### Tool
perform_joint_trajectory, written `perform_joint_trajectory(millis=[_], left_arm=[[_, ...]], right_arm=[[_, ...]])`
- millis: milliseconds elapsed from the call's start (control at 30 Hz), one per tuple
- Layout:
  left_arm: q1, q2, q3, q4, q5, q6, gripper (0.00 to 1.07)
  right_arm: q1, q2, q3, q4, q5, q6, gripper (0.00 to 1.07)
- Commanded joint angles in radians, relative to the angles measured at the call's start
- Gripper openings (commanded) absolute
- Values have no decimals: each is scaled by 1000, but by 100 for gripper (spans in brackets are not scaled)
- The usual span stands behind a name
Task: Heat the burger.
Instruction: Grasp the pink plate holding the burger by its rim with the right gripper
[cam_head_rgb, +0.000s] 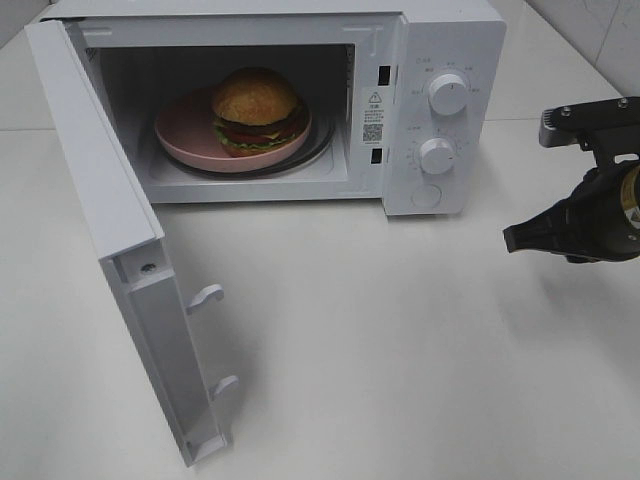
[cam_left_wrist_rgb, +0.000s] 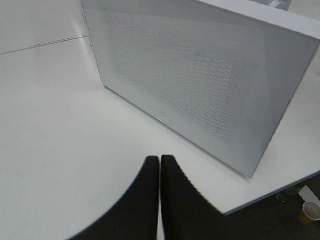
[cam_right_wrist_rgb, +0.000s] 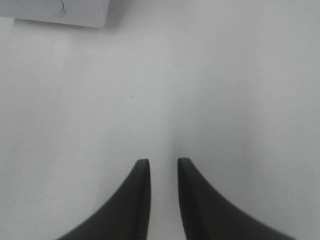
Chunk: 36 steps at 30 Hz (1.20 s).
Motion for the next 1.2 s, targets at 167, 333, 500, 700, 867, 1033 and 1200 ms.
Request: perform_joint_trajectory(millis=[167, 333, 500, 700, 867, 1033, 1200], left_arm=[[0, -17, 3, -9, -10, -4, 0], [0, -17, 3, -9, -10, -4, 0], [0, -17, 3, -9, -10, -4, 0], [0, -17, 3, -9, -10, -4, 0], [0, -17, 3, -9, -10, -4, 0], [0, -17, 3, -9, -10, -4, 0], [0, -17, 3, -9, -10, -4, 0]], right_arm=[[-2, -7, -43, 605, 97, -558, 20], [-2, -7, -93, 973, 217, -968, 20], [-2, -7, -156, 1374, 388, -1430, 22], [21, -5, -188, 1533, 427, -1628, 24], [128, -1, -237, 1506, 420, -1682, 28], [206, 17, -333, 1484, 427, -1717, 30], [277, 55, -424, 1378, 409, -1738, 32]])
